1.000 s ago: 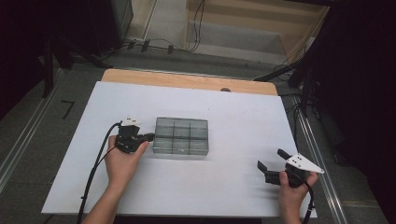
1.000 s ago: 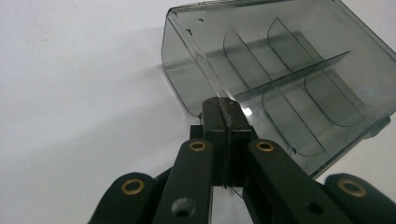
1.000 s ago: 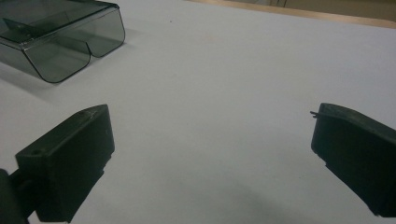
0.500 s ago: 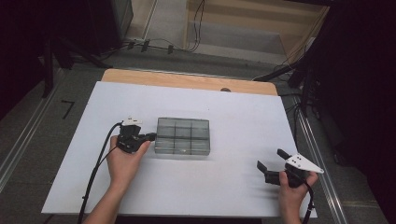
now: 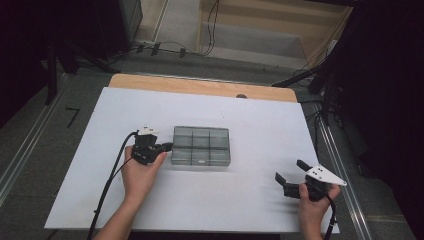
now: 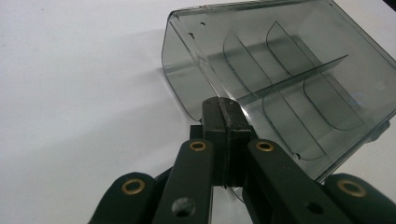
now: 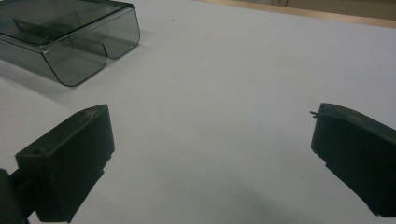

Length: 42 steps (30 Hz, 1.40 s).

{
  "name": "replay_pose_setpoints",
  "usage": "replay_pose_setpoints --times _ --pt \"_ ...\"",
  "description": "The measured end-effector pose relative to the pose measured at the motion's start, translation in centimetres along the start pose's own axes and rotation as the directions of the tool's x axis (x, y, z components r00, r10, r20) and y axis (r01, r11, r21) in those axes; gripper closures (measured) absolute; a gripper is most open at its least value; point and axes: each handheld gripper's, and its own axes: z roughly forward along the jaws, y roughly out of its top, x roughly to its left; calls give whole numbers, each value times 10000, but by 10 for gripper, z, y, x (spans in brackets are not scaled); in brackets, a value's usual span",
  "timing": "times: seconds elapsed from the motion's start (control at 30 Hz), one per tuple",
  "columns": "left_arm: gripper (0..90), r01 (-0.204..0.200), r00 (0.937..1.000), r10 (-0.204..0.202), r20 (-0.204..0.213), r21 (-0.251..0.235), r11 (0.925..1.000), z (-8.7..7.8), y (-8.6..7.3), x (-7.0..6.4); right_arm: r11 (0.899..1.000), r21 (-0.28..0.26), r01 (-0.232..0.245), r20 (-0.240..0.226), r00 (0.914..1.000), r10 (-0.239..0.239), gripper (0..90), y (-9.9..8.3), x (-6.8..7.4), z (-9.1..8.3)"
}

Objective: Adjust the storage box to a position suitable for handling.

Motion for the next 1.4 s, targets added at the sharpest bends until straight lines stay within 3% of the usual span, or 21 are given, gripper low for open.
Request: replay_pose_setpoints --times 0.07,0.37,0.43,0.57,0.73,0.8,0.87,0.9,0.93,1.07,1.1,1.2,1.33,1.37,1.4 --pt "893 -133 9998 133 -150 -37 9999 2 0 -4 10000 0 6 -2 10000 -6 0 0 0 0" --pt "893 -298 9995 298 -48 -65 9995 8 0 -13 10000 17 51 -14 10000 -51 0 0 1 -1" --pt "893 -614 9981 614 -10 -126 9980 11 0 -18 9999 41 103 -41 9999 -103 0 0 1 0" --pt "893 -728 9973 729 33 -200 9971 13 0 -21 9999 68 87 -45 10000 -86 0 0 2 0" --pt "887 -847 9962 853 198 -306 9959 8 1 -21 9999 105 76 -82 9999 -76 0 0 2 0" --pt "879 -1149 9933 1154 70 -465 9923 3 0 -23 9999 101 66 -95 9999 -65 0 0 2 0" --pt "661 -1326 9912 1324 -69 -792 9880 -3 -1 -24 9999 109 62 -151 9999 -61 0 0 2 0" --pt "610 -1324 9911 1333 14 -1102 9851 -10 -3 -23 9999 125 74 -195 9998 -71 0 1 1 0" --pt "577 -1324 9911 1333 14 -1102 9851 -10 -3 -23 9999 118 86 -204 9998 -84 0 1 1 0" --pt "438 -1334 9901 1394 158 -2013 9704 -24 -5 -22 9999 98 49 -282 9996 -46 0 1 0 -1" --pt "397 -1334 9901 1394 158 -2013 9704 -24 -5 -22 9999 98 49 -282 9996 -46 0 1 0 -1" --pt "322 -1298 9868 1492 627 -2439 9611 -32 -9 -22 10000 42 4 -331 9995 -2 0 3 0 -2" --pt "130 -1061 9848 1376 1064 -2597 9599 -37 -11 -17 10000 -13 -59 -454 9990 58 0 4 2 -3" --pt "130 -1008 9833 1367 1199 -2665 9585 -40 -12 -16 9999 -104 -135 -591 9982 129 0 5 3 -3" --pt "56 -972 9812 1403 1326 -2889 9524 -45 -14 -14 9998 -177 -101 -764 9970 88 0 7 7 -3"
